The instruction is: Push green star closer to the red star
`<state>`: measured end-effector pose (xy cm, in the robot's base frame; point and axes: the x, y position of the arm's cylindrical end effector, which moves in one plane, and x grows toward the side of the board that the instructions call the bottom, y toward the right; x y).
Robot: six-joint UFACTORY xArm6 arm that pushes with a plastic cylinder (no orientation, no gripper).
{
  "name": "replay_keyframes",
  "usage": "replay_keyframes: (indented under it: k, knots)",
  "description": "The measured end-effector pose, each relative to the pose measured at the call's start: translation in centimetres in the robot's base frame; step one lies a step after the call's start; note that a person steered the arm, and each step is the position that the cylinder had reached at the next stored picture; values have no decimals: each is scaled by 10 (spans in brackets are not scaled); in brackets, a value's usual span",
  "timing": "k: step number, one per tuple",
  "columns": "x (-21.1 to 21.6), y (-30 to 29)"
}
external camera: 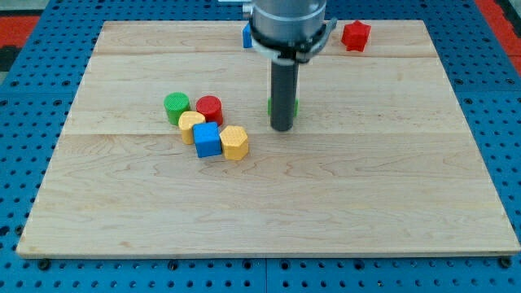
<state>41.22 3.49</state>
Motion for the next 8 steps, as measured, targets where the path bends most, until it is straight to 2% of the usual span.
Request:
replay_keyframes:
  k: [1, 2, 3, 4, 5, 6, 7, 8]
  knots:
    - [-52, 13]
    - [-71, -17]
    - [-82, -72]
    - [-89, -54]
    - [-98, 14]
    - [-111, 33]
    - [-115, 6]
    - [-117, 16]
